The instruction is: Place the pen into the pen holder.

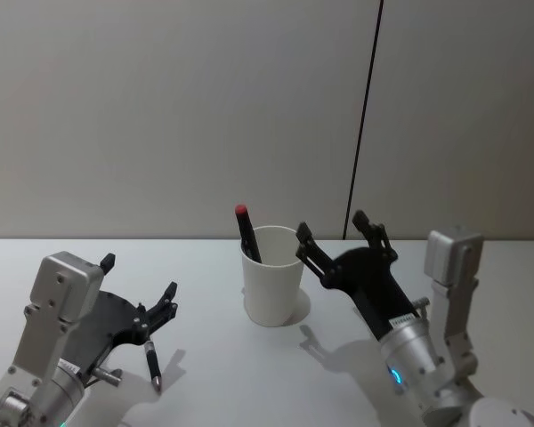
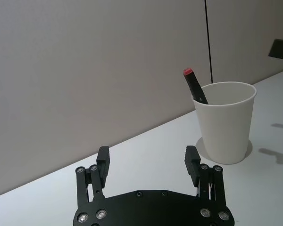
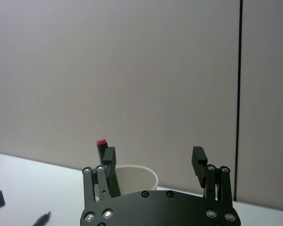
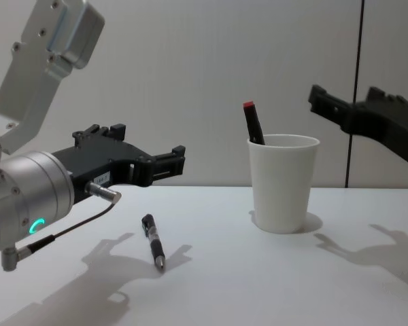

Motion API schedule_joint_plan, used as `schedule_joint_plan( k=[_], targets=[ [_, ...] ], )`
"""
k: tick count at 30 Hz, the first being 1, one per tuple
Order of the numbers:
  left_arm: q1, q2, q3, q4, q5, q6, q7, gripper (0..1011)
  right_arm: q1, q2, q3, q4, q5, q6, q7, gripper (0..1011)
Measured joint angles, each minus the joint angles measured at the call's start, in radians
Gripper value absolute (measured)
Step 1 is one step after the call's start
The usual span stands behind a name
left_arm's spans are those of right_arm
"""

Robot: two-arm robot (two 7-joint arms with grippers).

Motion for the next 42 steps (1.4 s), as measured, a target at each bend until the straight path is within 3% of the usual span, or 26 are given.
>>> schedule_joint_plan(
  k=[22, 30, 42],
  targets=[
    [0.0, 0.0, 0.0, 0.0, 0.0, 0.0, 0.0, 1001, -0.209, 0.187, -0.03, -0.282, 0.025, 0.214, -0.134, 1001],
    [0.0, 0.0, 0.0, 0.0, 0.0, 0.0, 0.0, 1001, -0.235, 0.21, -0.033, -0.316, 0.028, 0.241, -0.151, 1001],
    [0.0, -0.001, -0.001, 0.0, -0.001, 0.001, -0.002, 1002, -0.236, 0.211, -0.033, -0.318, 0.028, 0.242, -0.151, 1001]
  ],
)
